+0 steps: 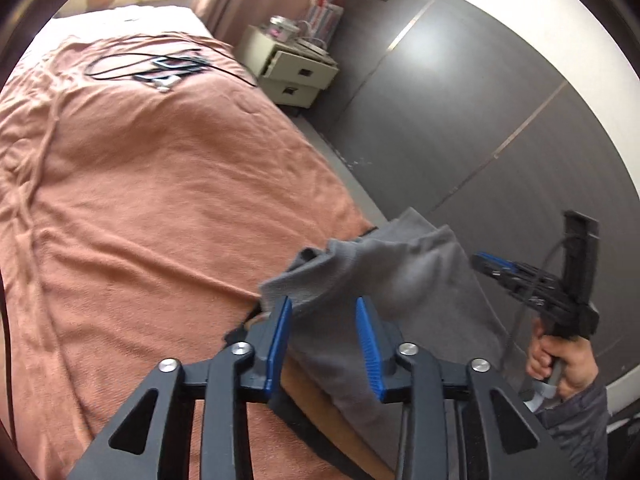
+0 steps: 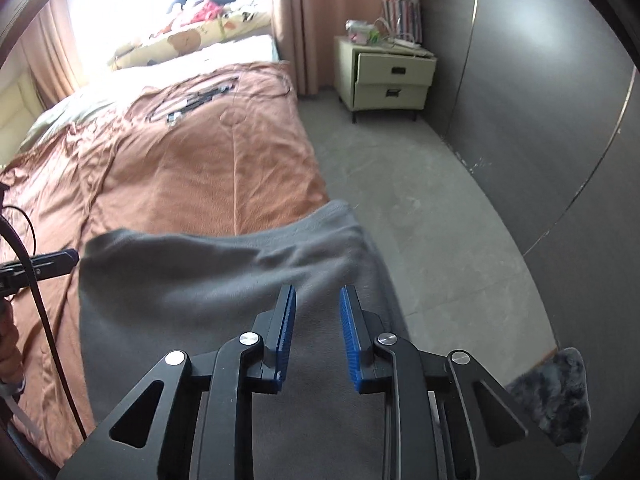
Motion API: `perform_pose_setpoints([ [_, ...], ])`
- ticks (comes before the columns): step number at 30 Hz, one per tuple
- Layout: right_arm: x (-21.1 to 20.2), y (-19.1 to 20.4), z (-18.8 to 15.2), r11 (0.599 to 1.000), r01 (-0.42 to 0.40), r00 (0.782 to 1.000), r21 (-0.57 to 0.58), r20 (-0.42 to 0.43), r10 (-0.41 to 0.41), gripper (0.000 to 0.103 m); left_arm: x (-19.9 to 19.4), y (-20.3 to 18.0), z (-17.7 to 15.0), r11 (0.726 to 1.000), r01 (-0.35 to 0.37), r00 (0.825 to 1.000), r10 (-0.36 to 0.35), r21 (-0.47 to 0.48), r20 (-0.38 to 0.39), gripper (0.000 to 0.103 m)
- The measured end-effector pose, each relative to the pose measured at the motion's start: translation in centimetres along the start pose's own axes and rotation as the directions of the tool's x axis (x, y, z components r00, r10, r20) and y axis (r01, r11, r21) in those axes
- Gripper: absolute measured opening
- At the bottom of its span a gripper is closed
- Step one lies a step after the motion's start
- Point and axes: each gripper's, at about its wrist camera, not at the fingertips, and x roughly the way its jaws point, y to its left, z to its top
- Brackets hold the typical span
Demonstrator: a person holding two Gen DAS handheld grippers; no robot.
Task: Fold small clothes
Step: 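Lower the grey shirt onto the clothes stack and open both tools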
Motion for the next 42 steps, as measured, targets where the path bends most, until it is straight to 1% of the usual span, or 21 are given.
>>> perform_pose_setpoints([
  [2, 2.0, -0.9, 1.1, 1.0, 0.027, 0.999, 0.0, -0.022, -0.027, 0.02, 0.9, -0.7, 0.2, 1.0, 0.004, 1.0, -0.003, 0.019, -0.026, 0.032],
  [4, 3.7, -2.0, 1.9, 0.997, 0.071, 0.996, 0.035, -0.053, -0.069, 0.02, 2.3, -1.0, 0.4, 0.999, -0.045, 0.998, 0.046, 0.028, -0.032, 0.032],
  [5, 4.2, -2.7, 1.9, 0.995, 0.081, 0.995, 0.061, -0.068, -0.076, 0.02, 2.9, -0.8, 0.6, 0.997, -0.071, 0.997, 0.071, 0.022, -0.03, 0.032],
  [7, 5.1, -3.4, 2.2, 0.993, 0.068, 0.995, 0.094, -0.075, -0.061, 0.02, 4.1, -0.4, 0.7, 0.997, -0.08, 0.996, 0.081, 0.022, -0.037, 0.032],
  [9, 5.5, -3.9, 2.5, 0.992, 0.082, 0.994, 0.094, -0.079, -0.074, 0.02, 4.8, -0.3, 0.7, 0.99, -0.128, 0.991, 0.13, 0.054, -0.037, 0.032],
  [10, 5.7, -3.9, 2.5, 0.991, 0.093, 0.993, 0.094, -0.083, -0.086, 0.02, 5.1, 0.0, 0.7, 0.988, -0.144, 0.988, 0.146, 0.055, -0.041, 0.032],
  [12, 5.7, -4.0, 2.8, 0.989, 0.113, 0.992, 0.094, -0.073, -0.106, 0.02, 5.5, 0.6, 0.7, 0.986, -0.166, 0.985, 0.167, 0.03, -0.051, 0.031],
  [14, 5.6, -3.6, 2.8, 0.988, 0.115, 0.993, 0.099, -0.049, -0.111, 0.02, 5.2, 0.8, 0.9, 0.986, -0.164, 0.985, 0.164, 0.016, -0.05, 0.031],
  [18, 2.1, -4.0, 2.0, 0.992, 0.065, 0.998, 0.108, 0.003, -0.066, 0.02, 3.5, -0.3, 0.6, 0.982, -0.182, 0.983, 0.183, 0.053, -0.016, 0.032],
  [21, -1.4, -3.8, -0.4, 0.992, 0.011, 0.999, 0.124, 0.044, -0.016, 0.02, 2.5, -1.3, 0.2, 0.986, -0.157, 0.988, 0.157, 0.063, -0.005, 0.032],
  [23, -2.9, -3.6, -2.5, 0.993, -0.01, 0.998, 0.115, 0.056, 0.004, 0.02, 2.1, -1.9, -0.2, 0.987, -0.141, 0.99, 0.142, 0.072, -0.012, 0.032],
  [25, -3.6, -3.1, -4.3, 0.994, -0.027, 0.999, 0.108, 0.048, 0.022, 0.02, 1.9, -2.6, -0.9, 0.989, -0.125, 0.991, 0.128, 0.081, -0.026, 0.032],
  [29, -7.0, -5.4, -8.8, 0.992, -0.046, 0.999, 0.121, 0.026, 0.043, 0.02, 1.7, -3.7, -2.4, 0.991, -0.094, 0.994, 0.099, 0.091, -0.05, 0.032],
  [32, -8.5, -7.3, -11.9, 0.986, -0.017, 1.0, 0.168, 0.007, 0.016, 0.02, 1.6, -4.4, -3.6, 0.993, -0.076, 0.994, 0.083, 0.091, -0.074, 0.032],
  [34, -9.6, -8.7, -13.6, 0.98, 0.004, 1.0, 0.2, 0.022, -0.009, 0.02, 1.6, -5.1, -4.8, 0.992, -0.076, 0.993, 0.085, 0.101, -0.087, 0.032],
  [36, -10.7, -10.1, -15.0, 0.971, 0.045, 0.998, 0.236, 0.038, -0.056, 0.02, 1.5, -5.8, -5.8, 0.991, -0.072, 0.992, 0.082, 0.11, -0.095, 0.032],
  [37, -11.3, -10.8, -15.7, 0.963, 0.046, 0.997, 0.264, 0.05, -0.062, 0.02, 1.3, -6.1, -6.3, 0.991, -0.07, 0.992, 0.081, 0.113, -0.096, 0.033],
  [38, -11.9, -11.5, -16.3, 0.957, 0.051, 0.996, 0.287, 0.059, -0.071, 0.02, 1.2, -6.5, -6.7, 0.991, -0.064, 0.992, 0.076, 0.115, -0.1, 0.033],
  [40, -13.3, -12.0, -17.5, 0.947, 0.094, 0.992, 0.307, 0.057, -0.116, 0.02, 1.0, -7.3, -7.5, 0.992, -0.041, 0.993, 0.054, 0.116, -0.109, 0.033],
  [41, -14.0, -12.5, -18.1, 0.942, 0.094, 0.99, 0.323, 0.066, -0.121, 0.02, 0.9, -7.7, -7.8, 0.992, -0.038, 0.993, 0.051, 0.12, -0.11, 0.033],
  [42, -14.6, -12.9, -18.6, 0.937, 0.076, 0.991, 0.342, 0.081, -0.11, 0.02, 0.8, -8.2, -8.2, 0.991, -0.037, 0.992, 0.052, 0.129, -0.111, 0.033],
])
